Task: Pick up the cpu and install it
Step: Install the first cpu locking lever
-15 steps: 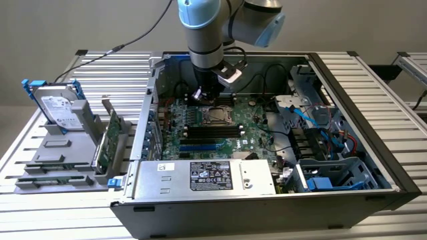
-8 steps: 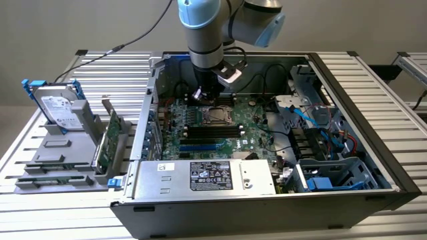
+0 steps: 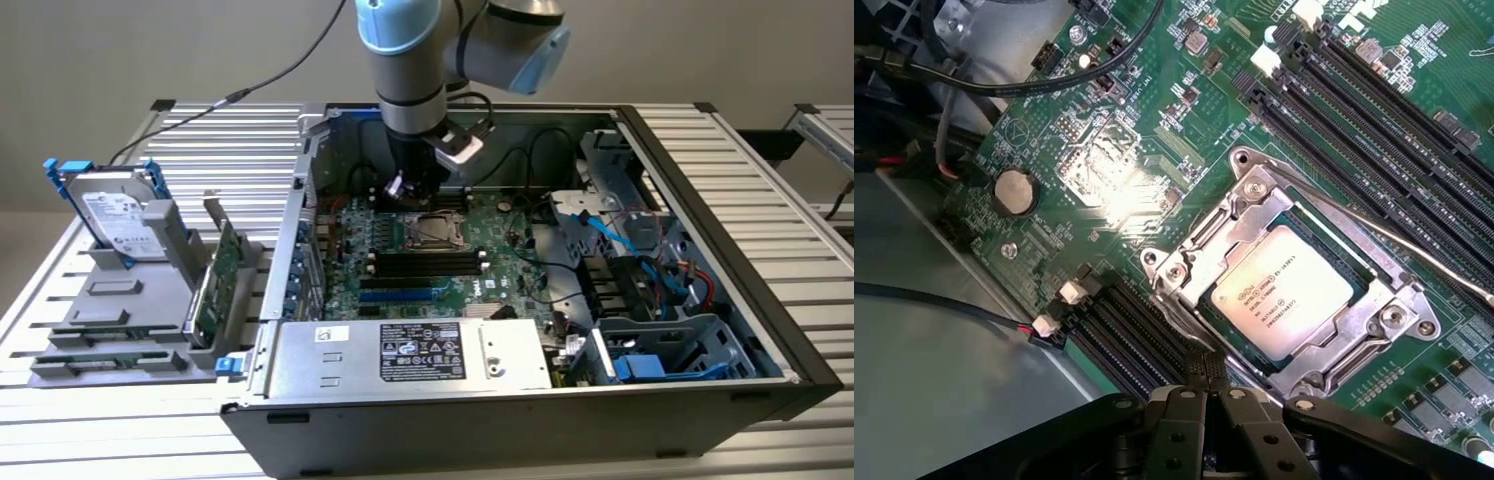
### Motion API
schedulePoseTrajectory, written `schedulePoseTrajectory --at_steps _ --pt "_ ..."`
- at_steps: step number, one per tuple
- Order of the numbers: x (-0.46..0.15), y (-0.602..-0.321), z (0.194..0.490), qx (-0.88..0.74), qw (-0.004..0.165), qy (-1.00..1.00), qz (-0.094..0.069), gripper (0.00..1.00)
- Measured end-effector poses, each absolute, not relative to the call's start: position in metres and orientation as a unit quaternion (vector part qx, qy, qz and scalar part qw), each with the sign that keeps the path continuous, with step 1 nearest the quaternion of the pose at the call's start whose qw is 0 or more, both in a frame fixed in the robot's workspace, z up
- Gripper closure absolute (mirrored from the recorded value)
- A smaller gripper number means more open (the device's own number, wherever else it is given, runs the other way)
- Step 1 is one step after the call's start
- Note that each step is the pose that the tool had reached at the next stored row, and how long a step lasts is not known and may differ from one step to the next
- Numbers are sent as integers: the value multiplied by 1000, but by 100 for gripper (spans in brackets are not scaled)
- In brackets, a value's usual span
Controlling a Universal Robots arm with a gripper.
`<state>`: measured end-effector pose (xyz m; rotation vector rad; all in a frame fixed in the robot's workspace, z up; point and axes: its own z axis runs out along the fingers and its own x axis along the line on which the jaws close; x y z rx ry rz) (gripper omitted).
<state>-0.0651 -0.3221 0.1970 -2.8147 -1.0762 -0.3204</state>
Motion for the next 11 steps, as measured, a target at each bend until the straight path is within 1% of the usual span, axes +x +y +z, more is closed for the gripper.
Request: schedulePoseTrajectory --at_steps 11 --pt "-65 -322 198 -928 49 -355 -103 89"
